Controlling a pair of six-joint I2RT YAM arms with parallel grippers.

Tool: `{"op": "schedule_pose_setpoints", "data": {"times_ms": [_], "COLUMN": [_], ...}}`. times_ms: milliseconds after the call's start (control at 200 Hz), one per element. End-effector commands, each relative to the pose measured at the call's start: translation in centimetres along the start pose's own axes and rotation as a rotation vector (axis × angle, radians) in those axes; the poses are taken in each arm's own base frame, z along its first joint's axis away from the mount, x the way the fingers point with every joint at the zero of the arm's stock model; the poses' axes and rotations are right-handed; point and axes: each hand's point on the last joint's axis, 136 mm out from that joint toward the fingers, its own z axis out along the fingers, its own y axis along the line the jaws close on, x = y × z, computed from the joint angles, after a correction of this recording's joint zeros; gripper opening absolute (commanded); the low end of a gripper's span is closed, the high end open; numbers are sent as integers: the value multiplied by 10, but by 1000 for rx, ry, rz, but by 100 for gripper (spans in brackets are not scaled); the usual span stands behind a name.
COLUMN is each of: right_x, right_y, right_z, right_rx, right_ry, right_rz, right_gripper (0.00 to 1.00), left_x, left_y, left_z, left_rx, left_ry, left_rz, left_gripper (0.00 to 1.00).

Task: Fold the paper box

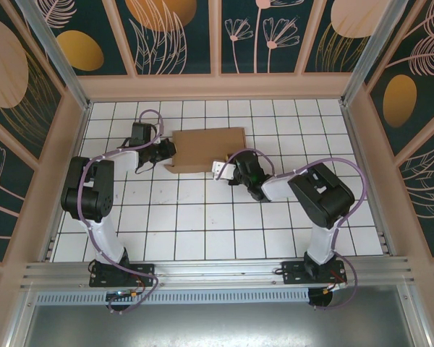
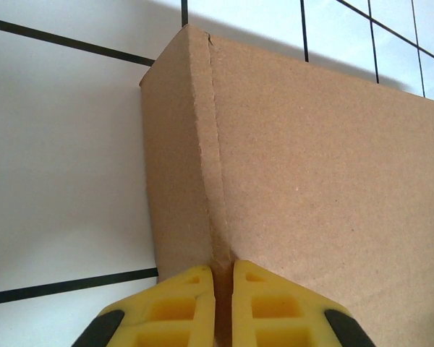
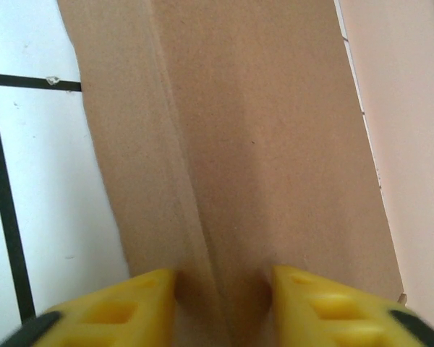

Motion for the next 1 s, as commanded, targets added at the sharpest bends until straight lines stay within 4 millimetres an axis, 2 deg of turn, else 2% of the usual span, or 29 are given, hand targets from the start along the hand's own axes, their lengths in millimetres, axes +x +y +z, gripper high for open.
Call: {"op": "schedule_pose_setpoints", "data": {"times_ms": [0,50,135,170,205,245,300,365,415,500,540,596,671,731,751,826,921,996], "right_x": [-28,-43,-63,-47,-30,-14,14,46,58,79,86,105,102,102,99,100,111,116], "right_y": [-25,-34,-78,-116,-142,-158,-170,-174,-173,-174,-169,-155,-139,-137,-137,-130,-122,-114], "right_z": [-22,-36,-61,-69,-72,-70,-65,-67,-74,-93,-97,-102,-105,-114,-117,-131,-150,-150], "right_rx": [43,8,-24,67,125,111,141,261,330,409,387,390,329,342,332,306,218,136], "right_ry": [-134,-225,-386,-400,-378,-331,-214,-87,-46,-50,-32,65,127,128,108,47,-103,-141], "right_rz": [40,145,499,740,950,1137,1338,1416,1396,1535,1628,1726,1710,1752,1755,1773,1915,2003], "right_gripper": [58,64,66,66,63,56,47,43,37,40,46,61,74,95,99,99,96,91], "left_x": [35,35,33,34,37,43,53,62,63,58,58,60,65,67,68,68,62,60], "left_y": [20,19,7,1,-5,-13,-26,-38,-43,-48,-51,-53,-49,-44,-43,-37,-26,-16], "left_z": [10,10,10,11,14,18,23,25,25,22,22,22,23,24,24,24,22,22], "left_rx": [-61,-59,-10,7,7,4,18,43,61,77,93,110,110,118,125,169,185,163], "left_ry": [119,119,115,116,130,154,183,201,203,195,196,207,224,233,235,235,226,225], "left_rz": [-13,-7,-4,7,35,77,131,157,154,150,145,134,138,132,122,69,28,19], "left_gripper": [9,9,8,7,8,8,8,8,8,9,9,8,8,7,7,6,5,5]}}
